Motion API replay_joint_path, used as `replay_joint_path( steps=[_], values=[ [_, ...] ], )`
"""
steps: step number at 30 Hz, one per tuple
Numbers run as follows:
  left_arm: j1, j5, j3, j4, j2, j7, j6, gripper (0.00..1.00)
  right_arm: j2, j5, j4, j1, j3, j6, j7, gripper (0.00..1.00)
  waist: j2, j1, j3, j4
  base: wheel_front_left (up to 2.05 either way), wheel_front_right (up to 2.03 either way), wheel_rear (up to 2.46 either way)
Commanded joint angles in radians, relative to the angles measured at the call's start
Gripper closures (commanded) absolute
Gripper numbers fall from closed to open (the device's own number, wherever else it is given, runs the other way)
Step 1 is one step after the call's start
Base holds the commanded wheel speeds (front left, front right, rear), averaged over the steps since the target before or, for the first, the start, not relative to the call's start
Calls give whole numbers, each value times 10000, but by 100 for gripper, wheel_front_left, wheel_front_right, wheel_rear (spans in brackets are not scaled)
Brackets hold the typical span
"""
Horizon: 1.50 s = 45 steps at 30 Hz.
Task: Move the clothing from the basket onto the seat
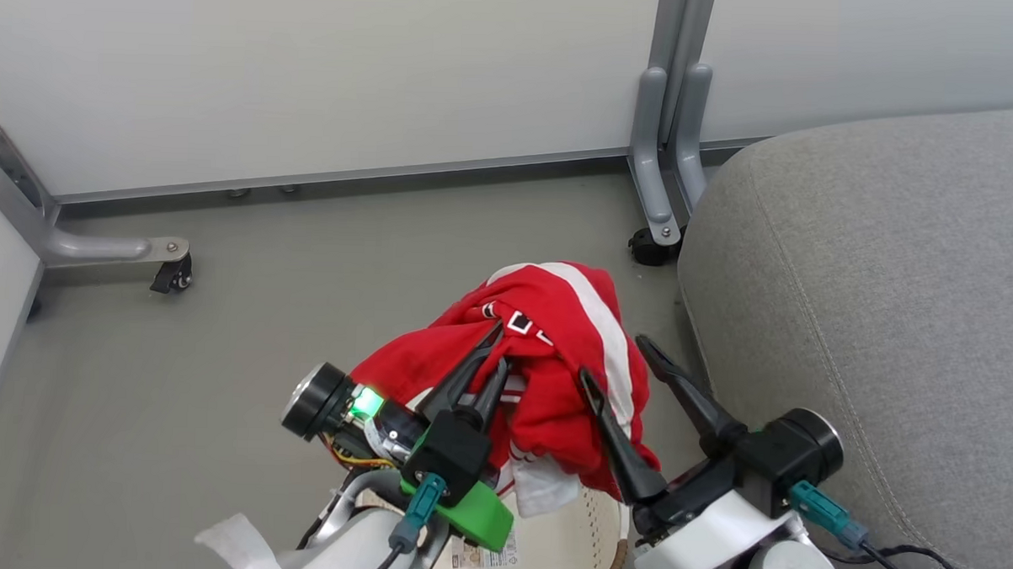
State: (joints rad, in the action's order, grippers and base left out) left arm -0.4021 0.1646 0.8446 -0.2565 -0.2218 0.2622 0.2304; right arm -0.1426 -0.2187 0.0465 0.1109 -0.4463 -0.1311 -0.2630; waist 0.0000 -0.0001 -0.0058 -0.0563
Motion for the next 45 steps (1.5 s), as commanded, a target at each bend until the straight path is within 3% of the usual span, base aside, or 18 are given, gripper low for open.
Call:
replay_joint_path(
  steps=[1,18,19,20,21,36,45],
  values=[
    [-242,-123,64,11,106,40,-60,100,-66,-136,174,166,-212,6,-29,0,0,1,0,77,0,0,0],
    [-605,-212,1008,263,666,-61,-707,100,-51,-492,1511,685,-512,8,-27,0,0,1,18,361,0,0,0],
    [-607,-194,1050,276,670,-82,-743,100,-57,-474,1462,745,-521,8,-27,7,0,1,27,368,0,0,0],
    [-616,-181,1083,294,669,-89,-770,100,-71,-457,1407,796,-527,8,-27,76,0,1,40,378,0,0,0],
    [-617,-156,1100,304,669,-105,-789,100,-102,-383,1365,829,-539,6,-29,100,0,1,52,385,0,0,0],
    [-575,97,1115,-5,368,-205,-837,100,-89,-378,1475,710,-278,8,-29,100,0,1,197,460,0,0,0],
    [-310,581,1168,-229,333,-165,-1215,100,-140,-641,1472,670,-138,8,-30,100,0,1,209,475,0,0,0]
  ],
)
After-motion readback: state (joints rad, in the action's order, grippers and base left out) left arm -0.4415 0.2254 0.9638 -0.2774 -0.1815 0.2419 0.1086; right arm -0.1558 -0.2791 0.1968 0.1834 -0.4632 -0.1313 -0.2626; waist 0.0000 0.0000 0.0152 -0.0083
